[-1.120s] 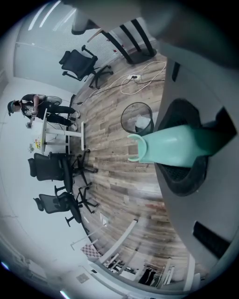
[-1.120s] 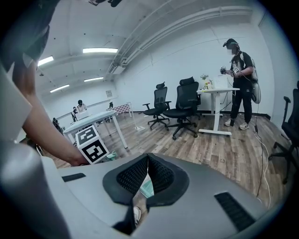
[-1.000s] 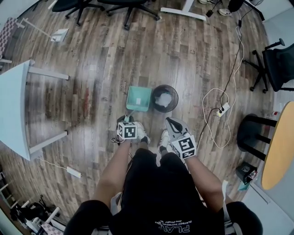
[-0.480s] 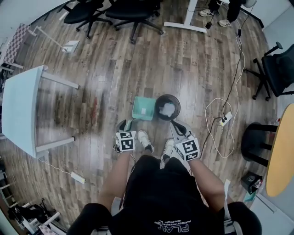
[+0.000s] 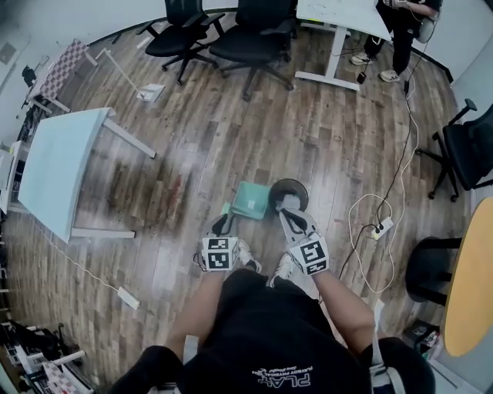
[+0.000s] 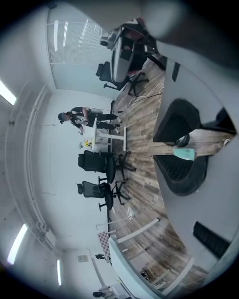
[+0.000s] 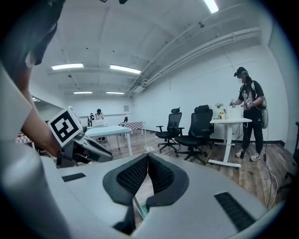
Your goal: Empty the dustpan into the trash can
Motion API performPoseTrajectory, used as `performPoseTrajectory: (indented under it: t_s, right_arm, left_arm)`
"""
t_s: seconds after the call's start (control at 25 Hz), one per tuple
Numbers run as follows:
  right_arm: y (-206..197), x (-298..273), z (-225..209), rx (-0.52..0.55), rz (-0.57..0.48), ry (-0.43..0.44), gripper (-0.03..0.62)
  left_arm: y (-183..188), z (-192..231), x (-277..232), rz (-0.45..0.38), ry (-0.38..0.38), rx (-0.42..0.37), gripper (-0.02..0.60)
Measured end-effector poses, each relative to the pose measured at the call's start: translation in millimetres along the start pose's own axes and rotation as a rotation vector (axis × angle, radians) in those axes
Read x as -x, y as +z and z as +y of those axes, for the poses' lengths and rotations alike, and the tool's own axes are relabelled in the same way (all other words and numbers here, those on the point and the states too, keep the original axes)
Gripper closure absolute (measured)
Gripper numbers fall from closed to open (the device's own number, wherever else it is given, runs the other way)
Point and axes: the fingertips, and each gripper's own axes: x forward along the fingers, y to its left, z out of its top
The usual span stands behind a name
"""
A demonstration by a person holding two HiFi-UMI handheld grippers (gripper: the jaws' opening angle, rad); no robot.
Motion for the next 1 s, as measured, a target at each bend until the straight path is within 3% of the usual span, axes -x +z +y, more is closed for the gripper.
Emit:
performPoseTrajectory:
  t_s: [0.16, 0.28, 0.36, 0.68, 1.0]
  right_arm:
    - [12, 13, 20, 0.023, -0.022, 0.013, 0.571]
    - [24, 26, 34, -0.012, -0.054, -0.019, 0.571]
    - [36, 31, 45, -0.058, -0.088, -0.058, 0.571]
    - [71, 51, 117, -0.080, -0.166, -0.153, 0.571]
    - [94, 70, 184, 0.111, -0.171, -0.201, 0.571]
  left_arm:
    - [17, -5, 39, -0.093, -0.015, -0.004, 0.525]
    - [23, -13, 65, -0.151, -0.065, -0.053, 0.557]
    - [22, -13, 84, -0.184, -0.089, -0.083, 0.558]
    - [5, 15, 149, -0.258, -0.177, -0.055, 0.558]
    - [-5, 48, 200, -0.337, -0.190, -0.040, 0.558]
